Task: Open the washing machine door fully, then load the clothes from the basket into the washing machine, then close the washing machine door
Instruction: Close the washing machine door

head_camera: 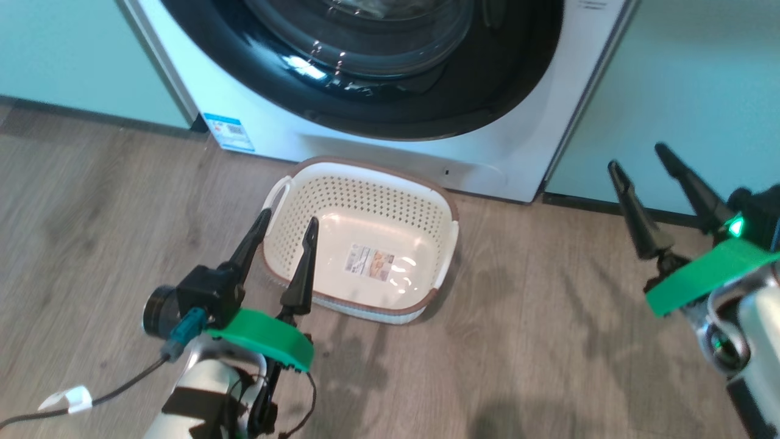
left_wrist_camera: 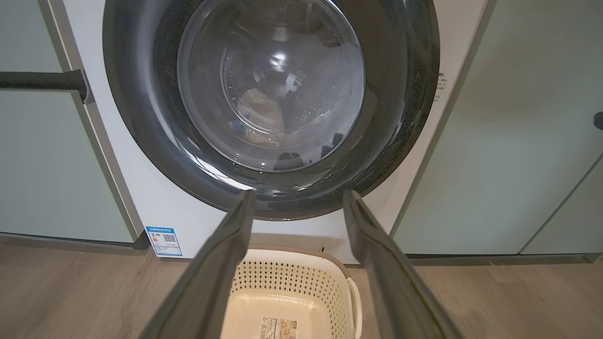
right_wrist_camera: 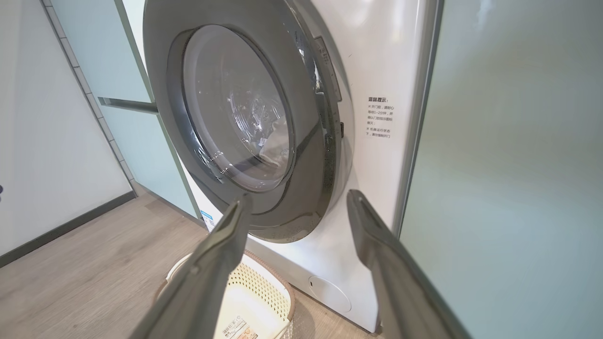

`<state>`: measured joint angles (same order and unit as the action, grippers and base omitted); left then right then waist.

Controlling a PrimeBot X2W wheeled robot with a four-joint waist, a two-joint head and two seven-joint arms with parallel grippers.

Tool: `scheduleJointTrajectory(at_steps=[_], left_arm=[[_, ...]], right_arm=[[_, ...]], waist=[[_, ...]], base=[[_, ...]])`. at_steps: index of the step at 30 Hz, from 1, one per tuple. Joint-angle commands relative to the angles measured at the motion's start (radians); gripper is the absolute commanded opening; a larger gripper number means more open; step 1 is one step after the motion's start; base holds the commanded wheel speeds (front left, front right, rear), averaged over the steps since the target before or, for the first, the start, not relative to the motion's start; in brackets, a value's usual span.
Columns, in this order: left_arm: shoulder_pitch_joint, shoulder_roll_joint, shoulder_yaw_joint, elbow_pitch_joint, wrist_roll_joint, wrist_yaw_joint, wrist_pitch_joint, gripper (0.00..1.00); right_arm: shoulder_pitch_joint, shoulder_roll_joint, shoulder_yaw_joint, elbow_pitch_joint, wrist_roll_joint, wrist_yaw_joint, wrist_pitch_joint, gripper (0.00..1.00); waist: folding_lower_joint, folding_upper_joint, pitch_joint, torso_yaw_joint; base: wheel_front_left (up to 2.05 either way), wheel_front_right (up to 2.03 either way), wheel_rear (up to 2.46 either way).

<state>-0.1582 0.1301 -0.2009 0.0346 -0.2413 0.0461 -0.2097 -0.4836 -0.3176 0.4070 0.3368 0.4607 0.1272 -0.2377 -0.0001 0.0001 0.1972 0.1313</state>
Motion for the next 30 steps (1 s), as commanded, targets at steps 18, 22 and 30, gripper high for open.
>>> scheduleJointTrajectory(at_steps=[18,22,30], left_arm=[[0.11,0.059,0.076,-0.049,-0.036,0.043,0.034,1.0],[0.15,0.064,0.09,-0.062,-0.046,0.056,0.035,1.0],[0.205,0.08,0.107,-0.097,-0.052,0.077,0.055,1.0]], right_arm=[[0.37,0.132,-0.284,-0.256,-0.152,0.003,0.13,1.0],[0.438,0.165,-0.321,-0.299,-0.165,0.003,0.148,1.0],[0.519,0.207,-0.344,-0.379,-0.198,0.003,0.186,1.0]], waist=[[0.0001,-0.0001,-0.128,-0.126],[0.0001,-0.0001,-0.158,-0.141],[0.0001,-0.0001,-0.189,-0.167]], base=[[0.0,0.0,0.0],[0.0,0.0,0.0],[0.0,0.0,0.0]])
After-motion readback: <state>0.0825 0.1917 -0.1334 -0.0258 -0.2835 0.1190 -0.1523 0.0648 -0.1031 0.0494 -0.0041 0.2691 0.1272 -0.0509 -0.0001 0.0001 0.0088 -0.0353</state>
